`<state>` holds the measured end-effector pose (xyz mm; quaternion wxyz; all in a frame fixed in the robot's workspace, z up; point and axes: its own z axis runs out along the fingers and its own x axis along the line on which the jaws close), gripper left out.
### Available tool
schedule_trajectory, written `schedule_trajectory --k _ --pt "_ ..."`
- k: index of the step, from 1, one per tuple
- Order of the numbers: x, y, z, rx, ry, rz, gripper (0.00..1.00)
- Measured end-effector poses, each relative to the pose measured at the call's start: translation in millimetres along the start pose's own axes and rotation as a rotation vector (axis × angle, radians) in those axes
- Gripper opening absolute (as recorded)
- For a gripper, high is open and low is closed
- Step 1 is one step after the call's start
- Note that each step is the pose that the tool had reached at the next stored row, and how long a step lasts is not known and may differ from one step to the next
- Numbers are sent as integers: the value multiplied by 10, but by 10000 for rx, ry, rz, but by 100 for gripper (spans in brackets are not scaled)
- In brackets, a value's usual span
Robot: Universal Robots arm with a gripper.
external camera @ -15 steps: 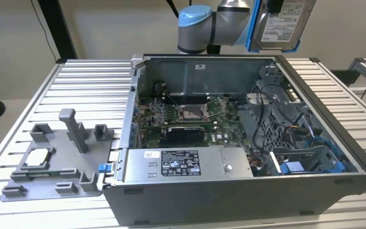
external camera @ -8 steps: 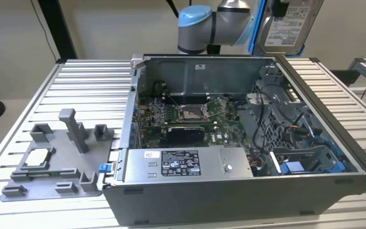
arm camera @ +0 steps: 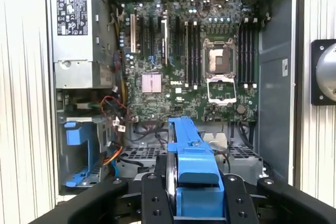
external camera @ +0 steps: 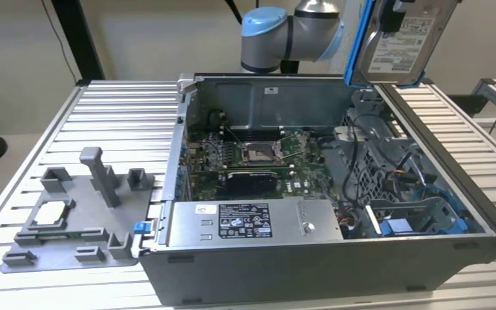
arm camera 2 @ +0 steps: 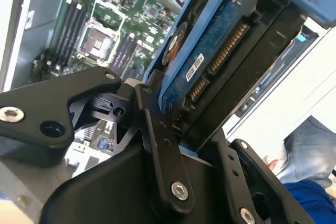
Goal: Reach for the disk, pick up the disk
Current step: 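Pick up the disk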
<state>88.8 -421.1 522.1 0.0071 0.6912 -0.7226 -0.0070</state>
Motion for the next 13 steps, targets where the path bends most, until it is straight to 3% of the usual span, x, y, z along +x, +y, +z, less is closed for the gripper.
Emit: schedule_trajectory --k 13 --pt "411 -91 -1 -110 4 0 0"
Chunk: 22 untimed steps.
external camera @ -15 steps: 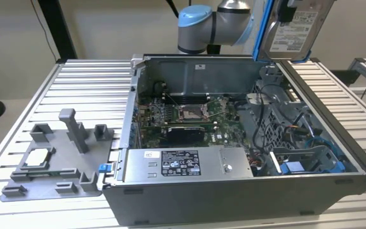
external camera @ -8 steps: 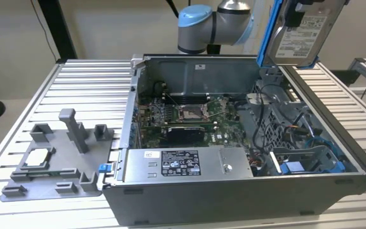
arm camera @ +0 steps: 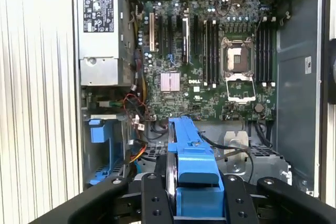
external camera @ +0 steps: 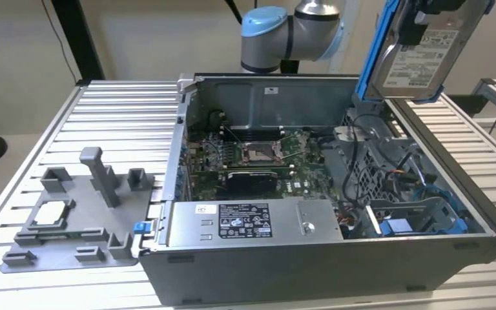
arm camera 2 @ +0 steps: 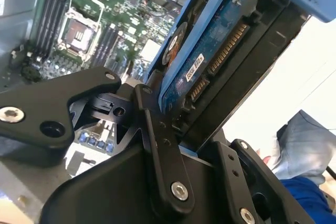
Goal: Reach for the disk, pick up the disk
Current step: 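Pick up the disk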
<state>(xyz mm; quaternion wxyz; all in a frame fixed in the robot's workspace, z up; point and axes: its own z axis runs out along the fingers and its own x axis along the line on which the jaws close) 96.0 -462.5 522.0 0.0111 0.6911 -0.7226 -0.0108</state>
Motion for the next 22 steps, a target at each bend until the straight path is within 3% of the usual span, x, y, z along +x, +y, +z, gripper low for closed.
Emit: schedule_trajectory --k 22 --pt "526 -101 3 -101 4 0 0"
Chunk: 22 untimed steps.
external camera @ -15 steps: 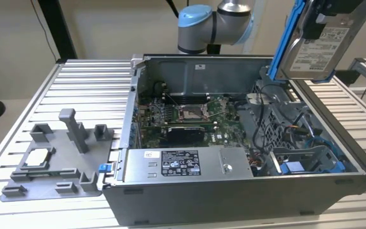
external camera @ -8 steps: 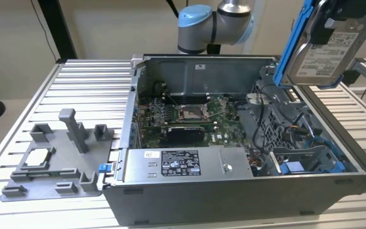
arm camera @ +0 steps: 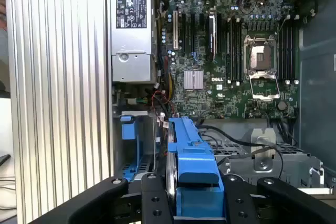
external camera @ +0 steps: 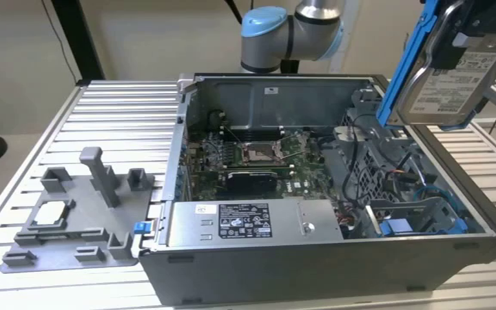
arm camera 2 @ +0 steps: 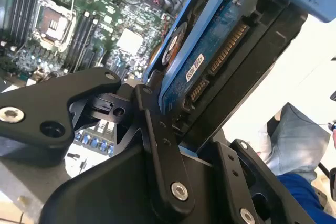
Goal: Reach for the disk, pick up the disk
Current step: 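Pick up the disk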
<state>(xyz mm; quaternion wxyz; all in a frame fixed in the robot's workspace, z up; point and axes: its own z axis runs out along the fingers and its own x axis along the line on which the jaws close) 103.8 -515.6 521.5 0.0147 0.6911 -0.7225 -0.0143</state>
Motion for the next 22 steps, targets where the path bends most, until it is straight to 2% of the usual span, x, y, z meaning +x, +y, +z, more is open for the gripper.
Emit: schedule_trajectory --k 10,22 --pt "251 -31 11 -23 1 1 0" --pt "449 -58 83 -23 1 0 0"
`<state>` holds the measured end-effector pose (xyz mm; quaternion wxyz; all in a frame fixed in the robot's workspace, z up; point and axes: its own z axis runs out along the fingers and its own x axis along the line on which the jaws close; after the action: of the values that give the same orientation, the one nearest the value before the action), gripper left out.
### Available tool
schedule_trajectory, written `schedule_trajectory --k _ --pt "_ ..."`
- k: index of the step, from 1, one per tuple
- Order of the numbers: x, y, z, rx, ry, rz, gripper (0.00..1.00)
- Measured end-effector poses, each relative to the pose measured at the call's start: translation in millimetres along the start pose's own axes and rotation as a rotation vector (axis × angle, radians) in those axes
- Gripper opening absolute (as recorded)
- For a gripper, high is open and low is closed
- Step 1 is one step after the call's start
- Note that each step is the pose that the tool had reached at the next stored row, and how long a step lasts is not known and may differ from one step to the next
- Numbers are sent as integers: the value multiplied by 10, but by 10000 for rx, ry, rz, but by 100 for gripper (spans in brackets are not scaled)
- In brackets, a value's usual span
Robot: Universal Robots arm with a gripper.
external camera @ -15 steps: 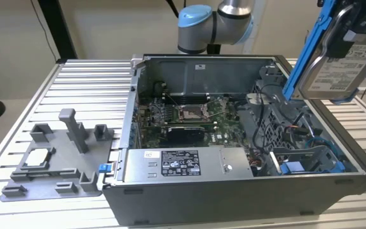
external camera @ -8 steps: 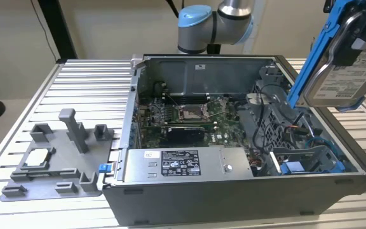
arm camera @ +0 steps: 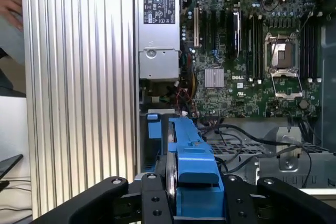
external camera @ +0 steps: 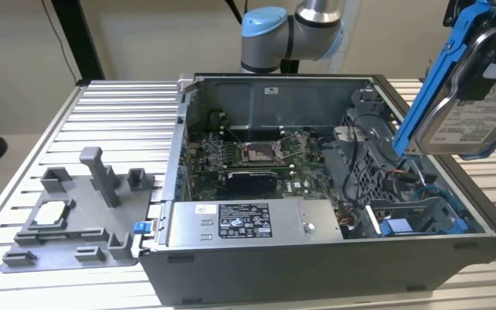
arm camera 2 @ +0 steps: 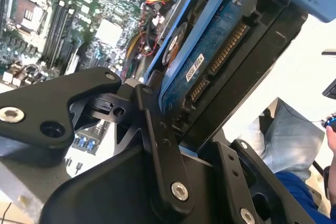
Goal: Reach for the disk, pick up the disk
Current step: 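Pick up the disk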
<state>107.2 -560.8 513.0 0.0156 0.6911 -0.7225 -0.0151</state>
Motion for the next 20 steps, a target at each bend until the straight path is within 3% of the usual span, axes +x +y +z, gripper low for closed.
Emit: schedule_trajectory --k 8,14,20 --pt "86 -23 36 0 0 0 0" --pt "93 -45 41 0 1 0 0" --pt "103 -177 35 0 1 0 0"
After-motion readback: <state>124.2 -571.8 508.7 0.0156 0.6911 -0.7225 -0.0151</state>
